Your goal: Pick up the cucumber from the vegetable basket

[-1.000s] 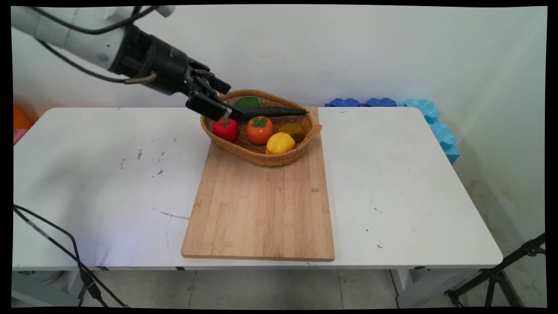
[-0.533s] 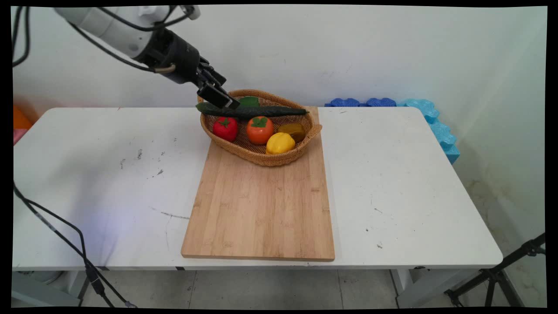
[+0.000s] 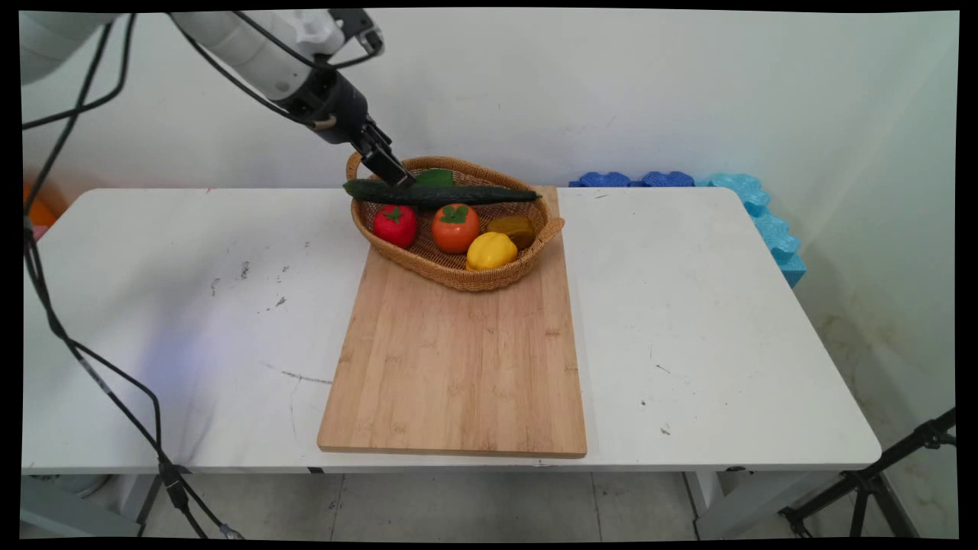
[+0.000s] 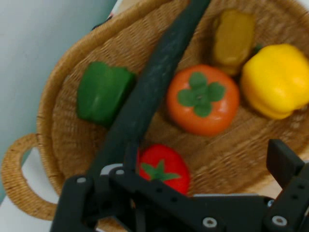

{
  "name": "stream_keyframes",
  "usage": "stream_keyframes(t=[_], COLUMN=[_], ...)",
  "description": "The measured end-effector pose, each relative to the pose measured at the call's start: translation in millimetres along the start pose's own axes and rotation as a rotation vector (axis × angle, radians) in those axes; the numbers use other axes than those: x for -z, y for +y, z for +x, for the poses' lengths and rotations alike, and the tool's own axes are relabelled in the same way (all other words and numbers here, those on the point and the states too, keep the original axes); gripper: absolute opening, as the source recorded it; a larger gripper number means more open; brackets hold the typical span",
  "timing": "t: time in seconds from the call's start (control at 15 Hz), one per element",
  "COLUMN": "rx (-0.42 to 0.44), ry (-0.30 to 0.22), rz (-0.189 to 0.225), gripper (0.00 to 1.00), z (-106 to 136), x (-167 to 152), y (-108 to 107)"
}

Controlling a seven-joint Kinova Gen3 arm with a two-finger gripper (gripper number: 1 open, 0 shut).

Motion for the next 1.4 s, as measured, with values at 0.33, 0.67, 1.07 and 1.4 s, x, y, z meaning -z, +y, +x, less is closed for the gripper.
stream_keyframes(t=[0.33, 0.67, 1.07, 1.4], rx=[-0.039, -0.087, -0.118, -0.126], ry=[-0.072, -0.13, -0.17, -0.183], rz=[0.024, 0.024, 0.013, -0.003], gripper=[1.0, 1.0, 1.0, 1.0], z=[14, 30, 39, 41], x=[-37, -76, -113, -130], y=[-20, -35, -50, -55])
